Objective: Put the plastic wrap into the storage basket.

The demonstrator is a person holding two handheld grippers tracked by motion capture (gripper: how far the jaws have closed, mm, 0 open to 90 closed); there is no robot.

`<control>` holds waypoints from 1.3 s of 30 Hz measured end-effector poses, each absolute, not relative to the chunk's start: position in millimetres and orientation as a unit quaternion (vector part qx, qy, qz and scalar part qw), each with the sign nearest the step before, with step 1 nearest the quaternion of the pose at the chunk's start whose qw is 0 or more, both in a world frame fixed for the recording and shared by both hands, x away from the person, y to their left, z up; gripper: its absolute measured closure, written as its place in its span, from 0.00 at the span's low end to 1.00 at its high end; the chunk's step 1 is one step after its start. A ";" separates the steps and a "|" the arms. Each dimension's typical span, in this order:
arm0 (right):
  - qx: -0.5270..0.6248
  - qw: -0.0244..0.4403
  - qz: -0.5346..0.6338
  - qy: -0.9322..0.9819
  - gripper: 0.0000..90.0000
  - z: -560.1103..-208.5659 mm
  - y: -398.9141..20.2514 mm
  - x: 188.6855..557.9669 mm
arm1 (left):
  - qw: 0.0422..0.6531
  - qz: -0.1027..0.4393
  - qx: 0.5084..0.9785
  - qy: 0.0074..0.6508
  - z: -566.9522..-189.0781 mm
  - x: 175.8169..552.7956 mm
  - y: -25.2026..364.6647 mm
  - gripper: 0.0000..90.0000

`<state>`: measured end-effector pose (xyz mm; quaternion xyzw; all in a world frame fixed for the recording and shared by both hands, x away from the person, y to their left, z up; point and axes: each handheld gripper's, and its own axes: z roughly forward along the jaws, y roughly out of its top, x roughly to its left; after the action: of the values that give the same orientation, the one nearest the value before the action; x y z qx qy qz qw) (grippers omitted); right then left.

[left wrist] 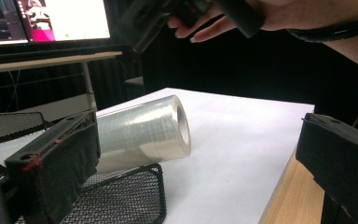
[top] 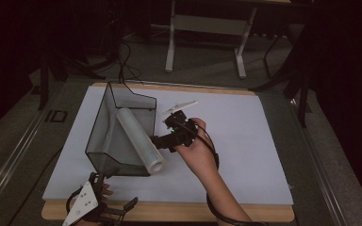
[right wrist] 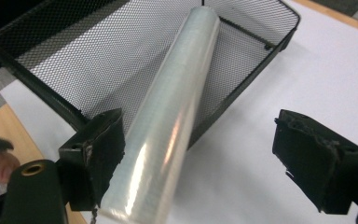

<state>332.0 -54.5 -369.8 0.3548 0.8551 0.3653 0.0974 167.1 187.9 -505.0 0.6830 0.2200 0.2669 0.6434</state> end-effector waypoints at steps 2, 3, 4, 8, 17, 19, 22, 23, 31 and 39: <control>0.358 0.102 0.374 0.849 0.18 -369.4 -66.1 329.7 | 0.643 0.267 0.683 0.221 -505.2 167.3 187.5 0.00; 0.360 0.106 0.377 0.847 0.18 -369.2 -70.3 329.0 | 0.643 0.265 0.684 0.220 -505.3 167.8 187.2 0.00; 0.362 0.110 0.382 0.843 0.18 -369.1 -77.1 328.0 | 0.642 0.264 0.685 0.220 -505.2 167.9 186.8 0.00; 0.365 0.126 0.399 0.832 0.18 -369.8 -99.4 322.0 | 0.643 0.266 0.683 0.219 -505.1 167.0 186.5 0.00; 0.378 0.157 0.423 0.808 0.17 -382.7 -154.4 305.2 | 0.641 0.268 0.685 0.221 -505.2 167.4 186.2 0.00; 0.377 0.156 0.424 0.808 0.17 -384.5 -157.4 304.0 | 0.642 0.267 0.684 0.221 -505.1 167.5 186.2 0.00; 0.378 0.161 0.422 0.808 0.17 -394.0 -172.1 298.9 | 0.642 0.267 0.684 0.221 -505.3 167.3 186.2 0.00; 0.379 0.160 0.423 0.807 0.17 -396.8 -176.6 297.6 | 0.642 0.268 0.683 0.221 -505.2 167.2 186.2 0.00; 0.385 0.167 0.426 0.802 0.17 -415.7 -207.3 289.5 | 0.640 0.269 0.685 0.220 -505.1 167.2 185.8 0.00; 0.397 0.174 0.421 0.797 0.16 -433.6 -232.6 283.6 | 0.640 0.270 0.685 0.220 -505.2 166.8 185.9 0.00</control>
<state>283.6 -232.6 -433.6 0.3966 0.7971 0.4207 0.1741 166.8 185.9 -505.2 0.6853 0.2202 0.2695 0.6397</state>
